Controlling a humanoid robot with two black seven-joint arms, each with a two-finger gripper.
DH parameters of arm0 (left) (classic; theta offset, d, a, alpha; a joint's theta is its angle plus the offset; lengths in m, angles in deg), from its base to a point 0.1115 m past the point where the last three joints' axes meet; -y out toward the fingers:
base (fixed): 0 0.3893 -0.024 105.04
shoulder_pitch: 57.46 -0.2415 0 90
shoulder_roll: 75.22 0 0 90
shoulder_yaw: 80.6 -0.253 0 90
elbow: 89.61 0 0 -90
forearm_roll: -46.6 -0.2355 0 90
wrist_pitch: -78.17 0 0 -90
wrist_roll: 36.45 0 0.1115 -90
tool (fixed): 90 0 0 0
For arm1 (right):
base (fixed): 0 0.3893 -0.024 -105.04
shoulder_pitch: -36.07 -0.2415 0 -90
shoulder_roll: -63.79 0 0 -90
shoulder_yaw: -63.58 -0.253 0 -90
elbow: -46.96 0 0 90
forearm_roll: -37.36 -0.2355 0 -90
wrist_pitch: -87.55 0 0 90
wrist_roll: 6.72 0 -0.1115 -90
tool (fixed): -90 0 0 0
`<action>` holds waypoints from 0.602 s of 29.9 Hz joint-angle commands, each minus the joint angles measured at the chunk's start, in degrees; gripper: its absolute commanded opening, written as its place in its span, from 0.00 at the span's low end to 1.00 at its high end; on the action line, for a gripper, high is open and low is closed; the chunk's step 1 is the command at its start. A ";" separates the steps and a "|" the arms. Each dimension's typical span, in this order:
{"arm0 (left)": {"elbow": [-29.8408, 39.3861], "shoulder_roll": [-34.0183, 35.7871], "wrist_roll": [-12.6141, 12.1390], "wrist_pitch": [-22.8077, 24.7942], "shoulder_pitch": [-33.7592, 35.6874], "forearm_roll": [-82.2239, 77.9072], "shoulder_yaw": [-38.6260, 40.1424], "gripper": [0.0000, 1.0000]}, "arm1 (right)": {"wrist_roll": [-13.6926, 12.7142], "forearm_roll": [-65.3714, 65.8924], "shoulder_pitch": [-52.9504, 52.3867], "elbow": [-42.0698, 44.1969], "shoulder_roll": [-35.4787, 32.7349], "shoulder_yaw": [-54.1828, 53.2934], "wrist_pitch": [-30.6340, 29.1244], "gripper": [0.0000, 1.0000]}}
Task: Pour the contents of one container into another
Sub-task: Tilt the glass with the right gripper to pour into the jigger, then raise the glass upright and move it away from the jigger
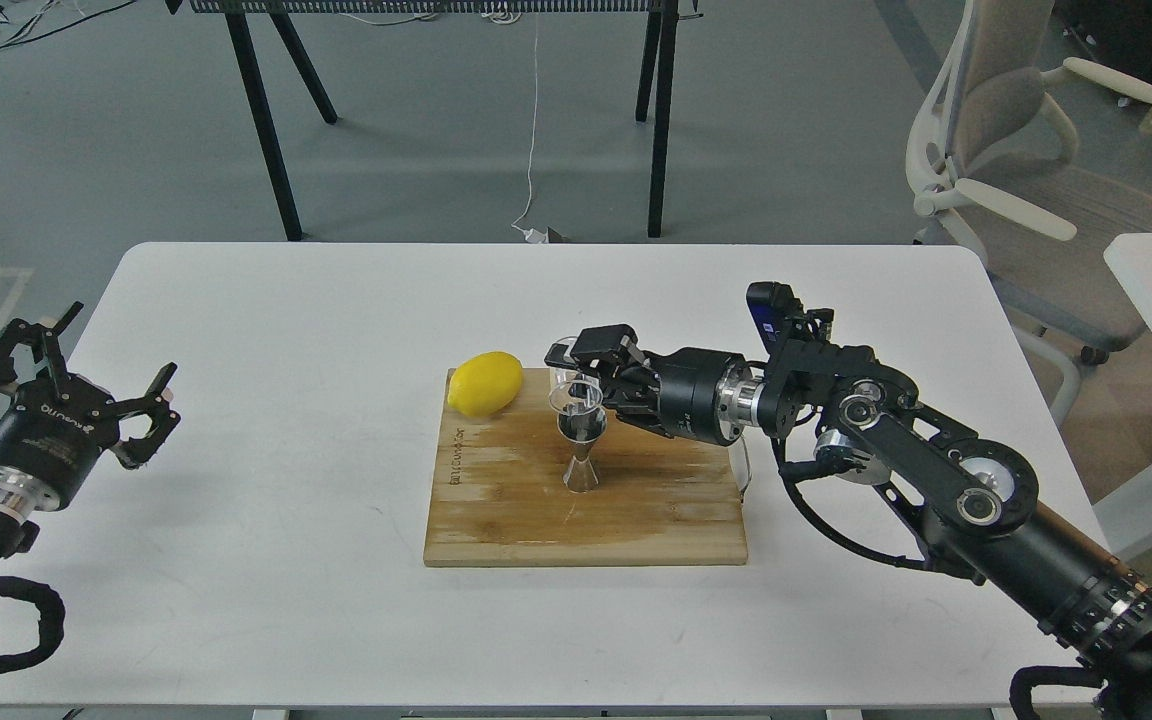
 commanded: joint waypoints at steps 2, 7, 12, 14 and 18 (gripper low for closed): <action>0.00 0.06 0.01 0.00 0.00 0.04 0.00 0.99 | 0.01 0.74 0.08 -0.32 -0.07 0.07 0.03 0.23; 0.00 -0.02 0.01 0.00 0.00 0.04 0.00 0.99 | 0.18 2.77 0.08 -0.58 -0.51 0.07 0.03 0.23; 0.00 -0.02 0.01 0.00 0.00 -0.05 0.00 0.99 | 0.36 2.77 0.17 -0.67 -0.78 0.07 0.11 0.23; -0.09 -0.02 0.01 0.00 0.00 -0.05 0.00 0.99 | 0.36 2.77 0.17 -0.76 -0.78 0.07 0.11 0.23; -0.09 -0.02 0.01 0.00 0.00 -0.05 0.00 0.99 | 0.36 2.77 0.17 -0.76 -0.78 -0.02 0.03 0.23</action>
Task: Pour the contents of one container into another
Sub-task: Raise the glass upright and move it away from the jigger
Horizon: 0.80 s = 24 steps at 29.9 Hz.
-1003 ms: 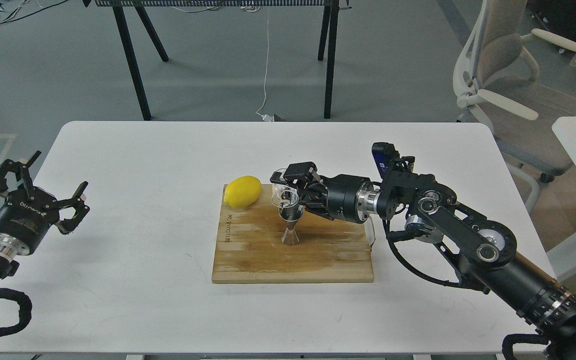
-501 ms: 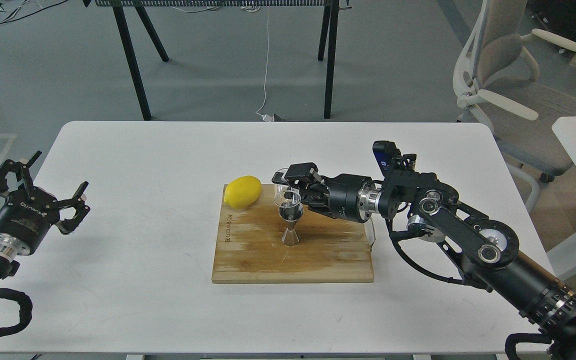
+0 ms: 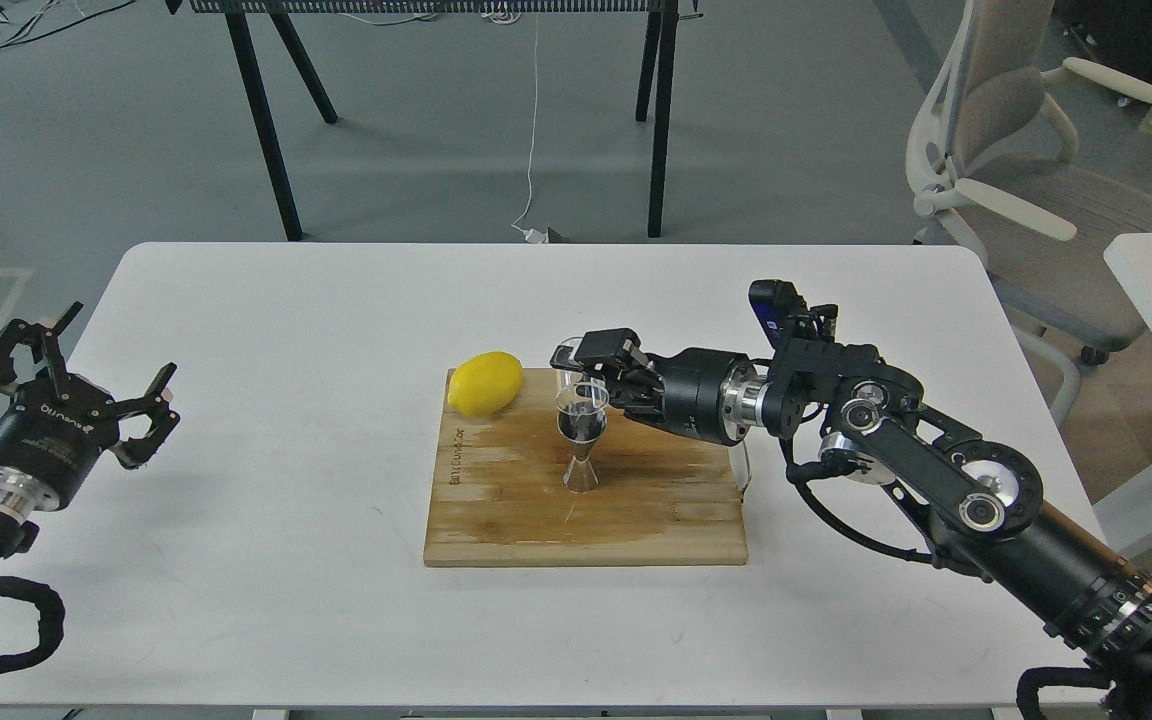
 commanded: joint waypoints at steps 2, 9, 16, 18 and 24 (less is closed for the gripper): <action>0.00 -0.02 -0.01 0.00 0.00 -0.01 0.00 0.99 | 0.01 -0.72 0.00 0.05 0.00 -0.70 0.00 0.23; -0.09 -0.02 -0.01 0.00 0.00 0.08 0.00 0.99 | -0.87 -19.50 0.18 -0.56 0.70 -5.26 0.79 0.23; -0.09 -0.02 -0.01 0.00 0.00 -0.01 0.00 0.99 | -0.87 -40.52 2.98 -2.59 0.44 -11.05 5.44 0.23; -0.09 -0.02 -0.01 0.00 0.00 -0.01 0.00 0.99 | -0.96 -47.27 5.70 -2.94 0.70 -15.70 5.89 0.23; -0.71 -0.10 -0.01 0.00 -0.09 0.08 0.00 0.99 | -0.96 -77.07 12.82 -2.50 0.18 -28.19 12.46 0.23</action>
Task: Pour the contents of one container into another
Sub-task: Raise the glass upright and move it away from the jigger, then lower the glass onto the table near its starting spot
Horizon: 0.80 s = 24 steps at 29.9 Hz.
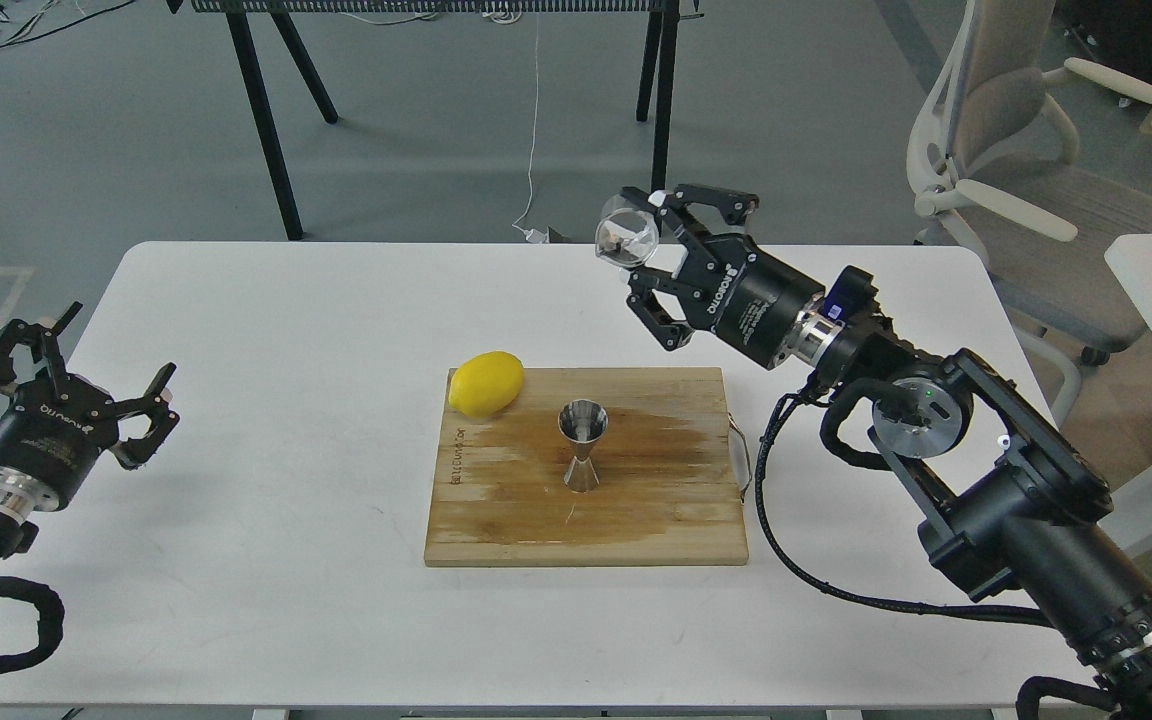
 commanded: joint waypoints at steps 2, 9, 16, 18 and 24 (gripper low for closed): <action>-0.41 -0.09 -0.01 0.00 -0.17 0.08 0.00 0.99 | 0.07 -19.90 6.09 0.95 -0.76 -10.20 7.18 0.23; -0.41 -1.14 -0.01 0.00 -0.08 0.08 0.00 0.99 | 0.60 -24.67 14.53 4.20 -1.29 -21.91 18.70 0.23; -0.41 -1.40 -0.01 0.00 -0.17 0.08 0.00 0.99 | 0.78 -24.67 18.14 7.54 -1.64 -23.15 23.72 0.23; -0.41 -1.40 -0.01 0.00 -0.17 0.08 0.00 0.99 | 0.86 -24.67 18.23 8.34 -1.64 -22.89 24.68 0.23; -0.41 -1.58 -0.01 0.00 -0.43 0.08 0.00 0.99 | 0.86 -24.67 18.23 10.80 -1.29 -22.01 26.27 0.23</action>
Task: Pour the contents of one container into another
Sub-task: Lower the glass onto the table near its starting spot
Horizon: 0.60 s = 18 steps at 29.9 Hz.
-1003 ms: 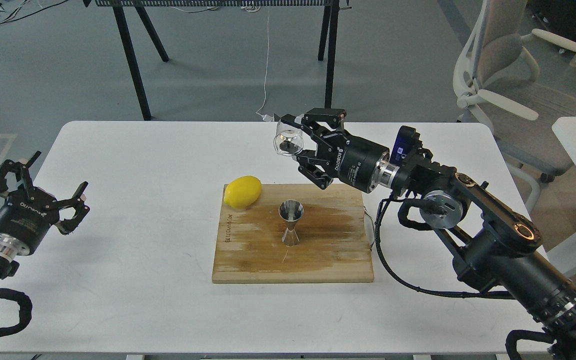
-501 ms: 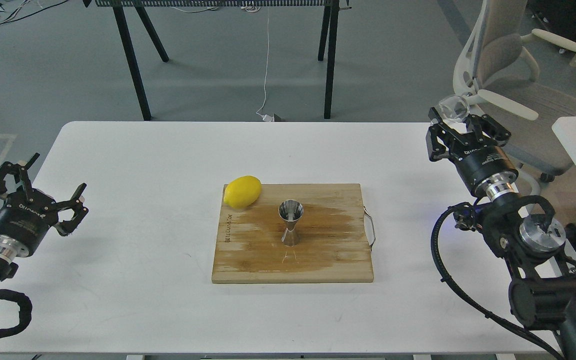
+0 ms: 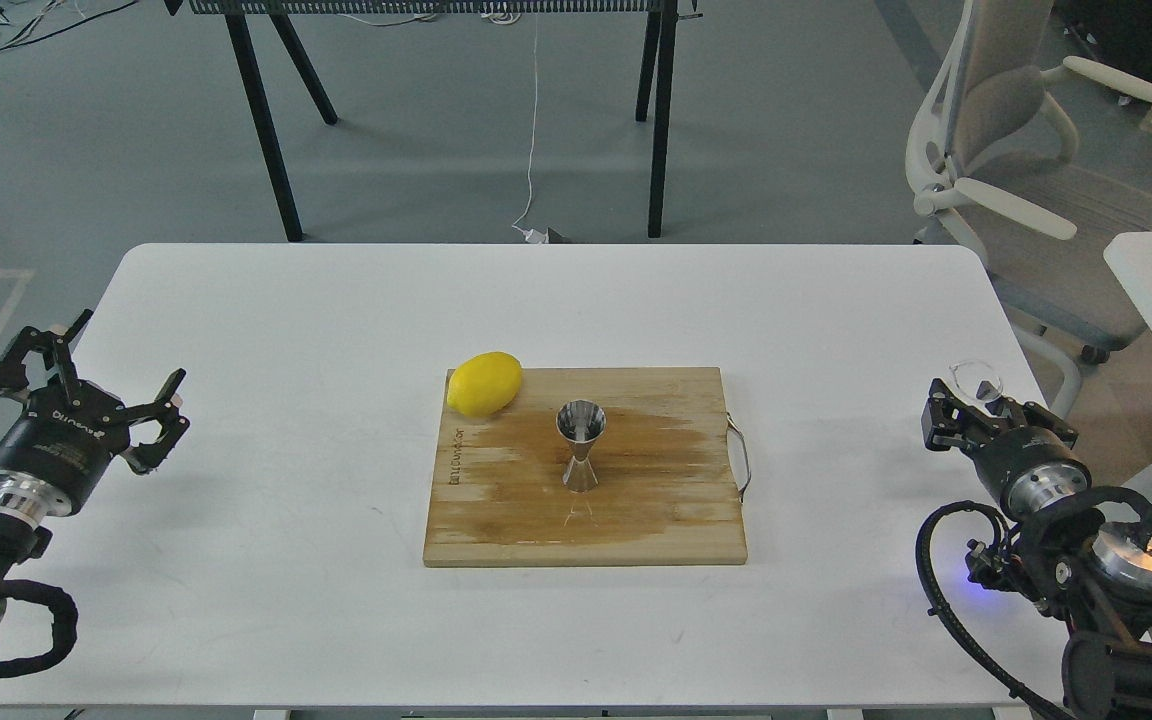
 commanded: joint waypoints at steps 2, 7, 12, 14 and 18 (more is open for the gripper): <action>-0.01 -0.02 -0.01 0.00 -0.19 0.00 0.00 0.99 | 0.00 0.09 -0.05 1.54 0.21 0.68 0.46 0.23; -0.01 -0.10 -0.01 0.00 -0.19 0.00 0.00 0.99 | 0.00 0.18 -0.23 2.24 0.13 2.52 0.46 0.24; -0.01 -0.10 -0.01 0.00 -0.45 0.00 0.00 0.99 | 0.00 0.18 -0.23 2.60 0.13 4.54 0.55 0.24; -0.01 -0.10 -0.01 0.00 -0.45 0.00 0.00 0.99 | 0.00 0.18 -0.23 2.77 0.21 4.63 0.55 0.24; -0.01 -0.10 -0.01 0.00 -0.54 0.00 0.00 0.99 | 0.00 0.18 -0.58 3.83 0.21 5.77 0.37 0.26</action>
